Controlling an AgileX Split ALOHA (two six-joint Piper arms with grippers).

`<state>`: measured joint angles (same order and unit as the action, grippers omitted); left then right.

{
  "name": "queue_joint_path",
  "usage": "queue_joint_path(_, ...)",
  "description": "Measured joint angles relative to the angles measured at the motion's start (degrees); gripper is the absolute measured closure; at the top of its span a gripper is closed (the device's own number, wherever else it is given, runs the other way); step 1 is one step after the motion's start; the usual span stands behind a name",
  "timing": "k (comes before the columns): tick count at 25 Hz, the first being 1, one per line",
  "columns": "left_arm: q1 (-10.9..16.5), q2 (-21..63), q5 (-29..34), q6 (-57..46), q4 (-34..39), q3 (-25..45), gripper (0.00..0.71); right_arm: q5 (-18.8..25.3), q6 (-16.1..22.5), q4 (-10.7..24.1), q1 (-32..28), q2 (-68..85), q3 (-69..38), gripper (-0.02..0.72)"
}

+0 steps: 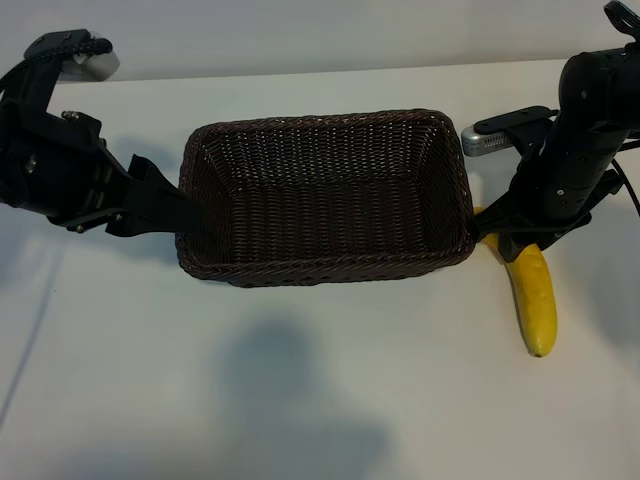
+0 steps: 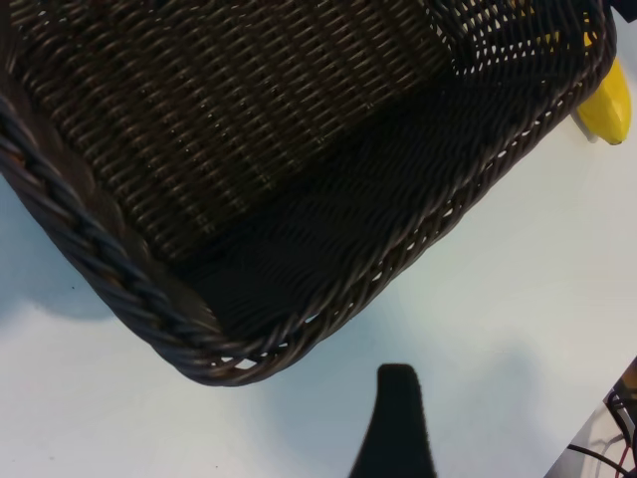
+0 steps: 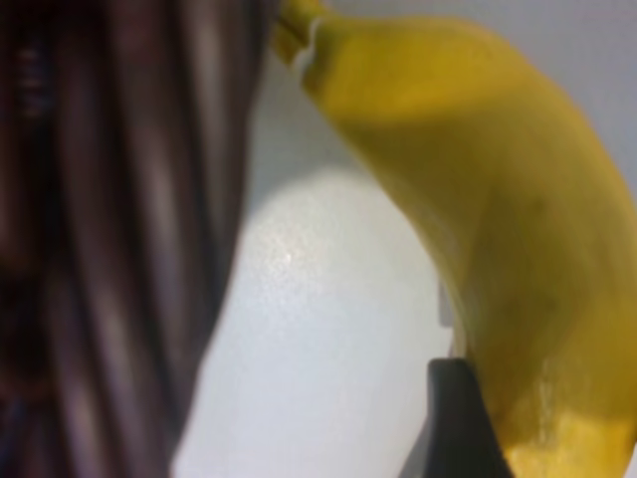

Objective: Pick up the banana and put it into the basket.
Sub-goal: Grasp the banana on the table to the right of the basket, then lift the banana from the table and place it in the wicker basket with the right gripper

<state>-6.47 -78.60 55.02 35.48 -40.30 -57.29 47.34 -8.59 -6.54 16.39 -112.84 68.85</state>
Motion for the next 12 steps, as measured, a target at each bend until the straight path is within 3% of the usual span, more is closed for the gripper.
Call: queue_joint_path(12, 0.00, 0.00, 0.00, 0.00, 0.00, 0.00, 0.100, -0.39, 0.46, 0.95, -0.20, 2.36, 0.00, 0.283)
